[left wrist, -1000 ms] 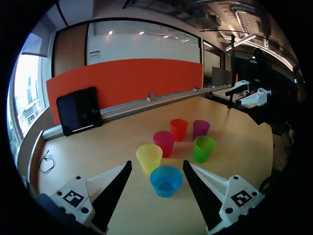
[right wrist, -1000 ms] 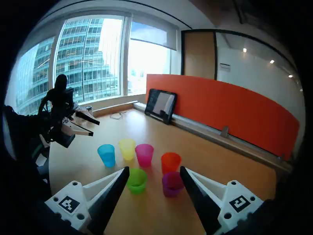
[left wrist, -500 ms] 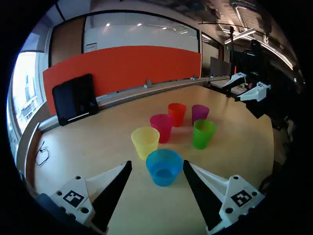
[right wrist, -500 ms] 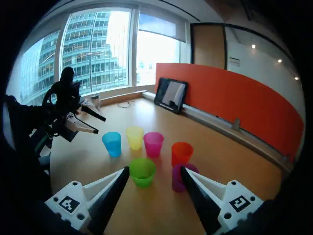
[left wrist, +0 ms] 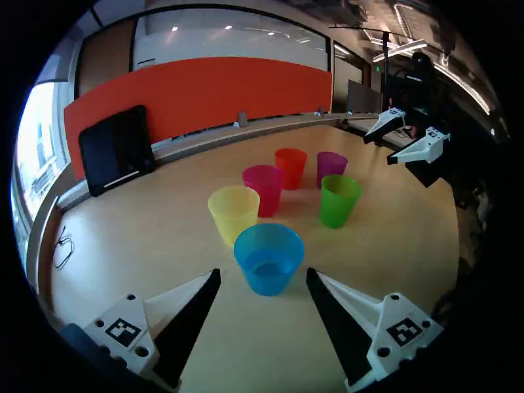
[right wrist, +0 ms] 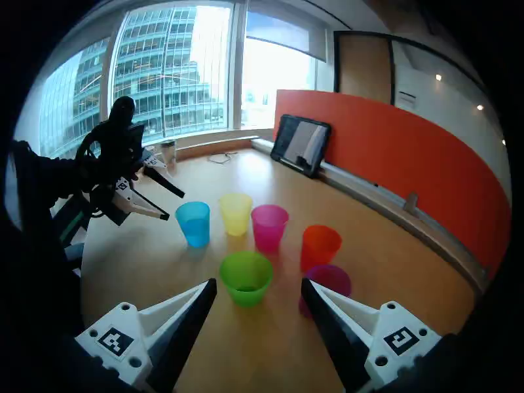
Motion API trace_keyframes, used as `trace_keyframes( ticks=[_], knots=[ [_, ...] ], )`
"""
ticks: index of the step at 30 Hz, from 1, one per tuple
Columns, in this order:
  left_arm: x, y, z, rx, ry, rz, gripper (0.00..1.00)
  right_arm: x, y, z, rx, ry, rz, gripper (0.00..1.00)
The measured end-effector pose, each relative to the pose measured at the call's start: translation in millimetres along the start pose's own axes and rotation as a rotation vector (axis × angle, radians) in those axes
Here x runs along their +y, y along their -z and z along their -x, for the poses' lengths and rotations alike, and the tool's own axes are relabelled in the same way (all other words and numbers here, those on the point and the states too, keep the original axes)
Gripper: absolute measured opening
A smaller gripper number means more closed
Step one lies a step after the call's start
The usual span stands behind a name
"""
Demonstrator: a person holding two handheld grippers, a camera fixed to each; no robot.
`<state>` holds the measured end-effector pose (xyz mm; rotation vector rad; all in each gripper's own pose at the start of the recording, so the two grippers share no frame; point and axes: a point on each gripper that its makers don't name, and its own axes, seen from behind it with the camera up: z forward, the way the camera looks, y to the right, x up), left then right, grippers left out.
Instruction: Pour water
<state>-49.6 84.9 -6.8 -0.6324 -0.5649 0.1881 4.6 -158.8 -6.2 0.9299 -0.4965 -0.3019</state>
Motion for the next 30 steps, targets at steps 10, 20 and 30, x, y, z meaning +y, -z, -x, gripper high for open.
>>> trace_keyframes(
  ticks=[10, 20, 30],
  knots=[
    [-1.6, -13.2, 10.8, -0.033, -0.006, 0.010, 0.97, -4.8, -20.4, 13.0, -0.036, 0.023, -0.029, 1.00],
    [4.3, -29.4, 10.7, -0.041, -0.017, 0.034, 0.97, -12.2, -39.1, 20.6, -0.056, 0.022, -0.057, 1.00],
    [7.3, -44.6, 9.5, -0.047, -0.023, 0.048, 0.97, -15.3, -57.1, 29.1, -0.079, 0.023, -0.074, 1.00]
  ],
)
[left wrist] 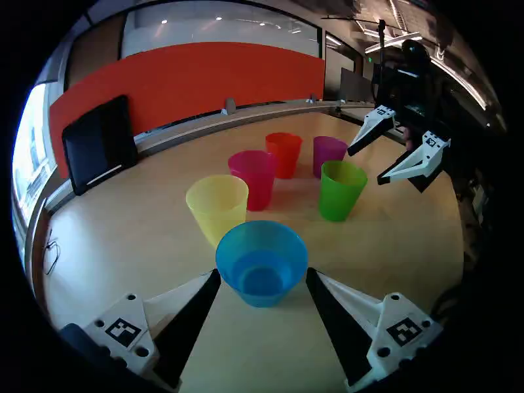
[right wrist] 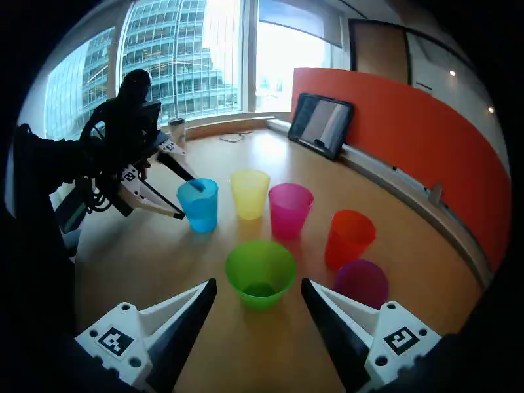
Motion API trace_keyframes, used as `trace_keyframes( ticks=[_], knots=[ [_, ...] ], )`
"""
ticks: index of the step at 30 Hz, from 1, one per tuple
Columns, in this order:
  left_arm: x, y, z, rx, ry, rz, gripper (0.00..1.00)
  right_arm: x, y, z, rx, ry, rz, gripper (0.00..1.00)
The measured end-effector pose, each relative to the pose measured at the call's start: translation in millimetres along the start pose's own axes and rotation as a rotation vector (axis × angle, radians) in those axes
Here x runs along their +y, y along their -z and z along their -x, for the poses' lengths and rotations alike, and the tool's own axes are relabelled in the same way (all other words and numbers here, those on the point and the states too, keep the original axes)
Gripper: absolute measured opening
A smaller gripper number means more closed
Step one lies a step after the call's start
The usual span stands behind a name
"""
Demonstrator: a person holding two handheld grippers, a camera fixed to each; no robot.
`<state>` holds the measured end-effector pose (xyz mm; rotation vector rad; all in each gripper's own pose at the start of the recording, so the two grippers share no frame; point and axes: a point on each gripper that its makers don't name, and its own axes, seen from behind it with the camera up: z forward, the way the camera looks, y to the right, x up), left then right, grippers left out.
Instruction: Pour water
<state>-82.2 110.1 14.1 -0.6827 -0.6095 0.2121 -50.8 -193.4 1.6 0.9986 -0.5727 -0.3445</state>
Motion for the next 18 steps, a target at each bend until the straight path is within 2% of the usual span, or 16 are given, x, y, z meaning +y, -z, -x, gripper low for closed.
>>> trace_keyframes(
  ticks=[18],
  knots=[
    [-0.1, -13.3, -6.2, -0.004, -0.012, 0.002, 0.97, 1.9, -19.7, 3.9, -0.013, -0.010, -0.016, 1.00]
  ],
)
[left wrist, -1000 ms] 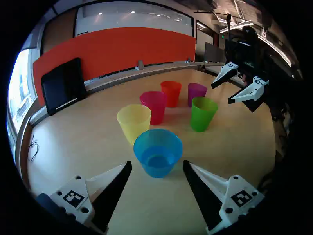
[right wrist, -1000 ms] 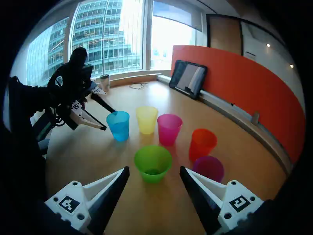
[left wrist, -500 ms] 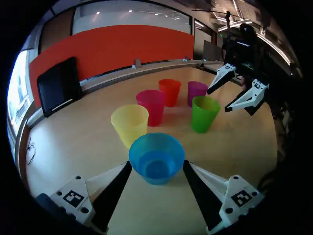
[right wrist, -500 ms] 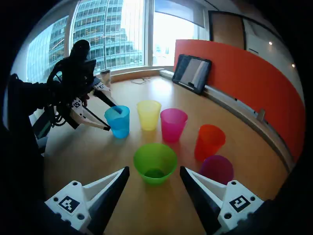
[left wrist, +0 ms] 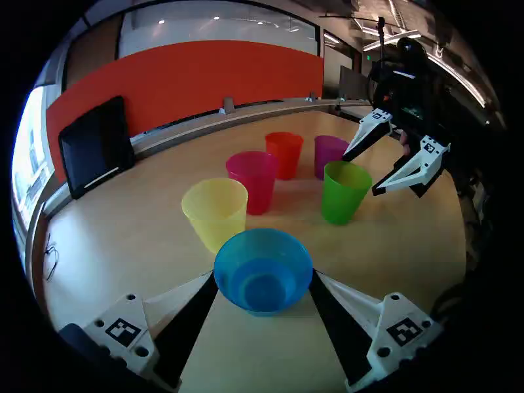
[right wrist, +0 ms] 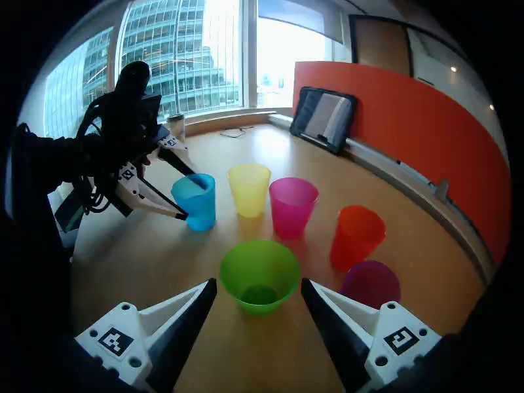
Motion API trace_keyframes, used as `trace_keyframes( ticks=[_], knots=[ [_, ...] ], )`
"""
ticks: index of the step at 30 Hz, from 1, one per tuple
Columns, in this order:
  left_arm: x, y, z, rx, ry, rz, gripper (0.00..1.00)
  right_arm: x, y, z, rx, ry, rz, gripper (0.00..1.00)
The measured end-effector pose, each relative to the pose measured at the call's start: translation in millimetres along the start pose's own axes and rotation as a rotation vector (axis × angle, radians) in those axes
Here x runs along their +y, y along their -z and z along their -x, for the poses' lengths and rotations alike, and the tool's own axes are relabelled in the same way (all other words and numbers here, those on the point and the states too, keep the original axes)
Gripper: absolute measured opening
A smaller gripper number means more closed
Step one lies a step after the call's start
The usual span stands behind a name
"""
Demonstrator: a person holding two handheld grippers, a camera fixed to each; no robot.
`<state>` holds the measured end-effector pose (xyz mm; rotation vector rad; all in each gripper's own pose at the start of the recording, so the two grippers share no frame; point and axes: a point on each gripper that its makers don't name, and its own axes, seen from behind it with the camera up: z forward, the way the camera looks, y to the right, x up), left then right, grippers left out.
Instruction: Pour water
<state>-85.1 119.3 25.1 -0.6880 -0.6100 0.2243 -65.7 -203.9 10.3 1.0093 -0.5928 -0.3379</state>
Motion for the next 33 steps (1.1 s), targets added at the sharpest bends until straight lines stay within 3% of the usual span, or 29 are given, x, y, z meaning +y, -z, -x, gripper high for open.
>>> trace_keyframes(
  ticks=[7, 30, 33],
  knots=[
    [0.5, -1.1, -1.5, -0.002, 0.000, 0.004, 0.87, 1.6, -2.6, 0.6, -0.002, -0.004, 0.000, 1.00],
    [1.9, 3.4, -5.0, -0.010, -0.003, 0.002, 0.85, -0.7, -25.5, 1.5, -0.007, -0.009, -0.010, 1.00],
    [2.4, 5.6, -6.7, -0.006, -0.004, 0.000, 0.85, -0.9, -27.3, 1.5, -0.005, -0.010, -0.008, 0.93]
  ],
)
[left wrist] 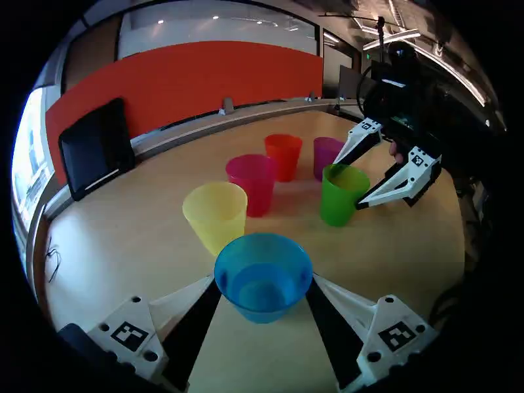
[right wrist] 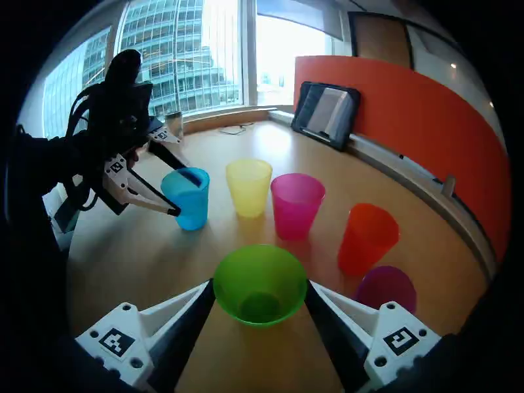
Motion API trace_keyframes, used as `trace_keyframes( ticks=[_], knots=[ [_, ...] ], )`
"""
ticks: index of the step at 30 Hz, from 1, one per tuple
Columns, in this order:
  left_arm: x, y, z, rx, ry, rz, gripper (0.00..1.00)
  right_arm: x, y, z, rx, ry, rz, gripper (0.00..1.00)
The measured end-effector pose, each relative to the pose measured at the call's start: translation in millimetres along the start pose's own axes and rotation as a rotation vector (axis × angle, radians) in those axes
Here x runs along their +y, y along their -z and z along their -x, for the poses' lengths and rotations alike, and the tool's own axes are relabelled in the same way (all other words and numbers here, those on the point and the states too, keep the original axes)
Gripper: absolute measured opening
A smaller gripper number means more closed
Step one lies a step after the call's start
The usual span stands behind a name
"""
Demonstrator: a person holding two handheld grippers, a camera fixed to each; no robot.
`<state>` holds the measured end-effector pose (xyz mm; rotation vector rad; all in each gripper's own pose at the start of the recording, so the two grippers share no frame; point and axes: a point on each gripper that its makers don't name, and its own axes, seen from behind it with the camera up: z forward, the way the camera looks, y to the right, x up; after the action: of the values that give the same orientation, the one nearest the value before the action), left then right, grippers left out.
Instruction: Pour water
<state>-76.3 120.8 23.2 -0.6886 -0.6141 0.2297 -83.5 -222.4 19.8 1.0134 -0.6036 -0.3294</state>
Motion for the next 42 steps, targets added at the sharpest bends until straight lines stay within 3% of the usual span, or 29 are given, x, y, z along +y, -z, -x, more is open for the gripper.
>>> trace_keyframes(
  ticks=[8, 17, 42],
  knots=[
    [0.7, 7.1, -7.3, 0.017, -0.003, -0.007, 0.85, -1.5, 4.6, -3.5, 0.016, -0.004, 0.002, 0.92],
    [1.4, 23.4, -27.3, 0.069, -0.011, -0.027, 0.85, -5.8, 22.1, -20.9, 0.067, 0.000, 0.013, 0.93],
    [3.7, 65.6, -89.3, 0.243, -0.006, -0.063, 0.85, -9.8, 80.6, -95.4, 0.308, 0.025, 0.099, 0.94]
  ],
)
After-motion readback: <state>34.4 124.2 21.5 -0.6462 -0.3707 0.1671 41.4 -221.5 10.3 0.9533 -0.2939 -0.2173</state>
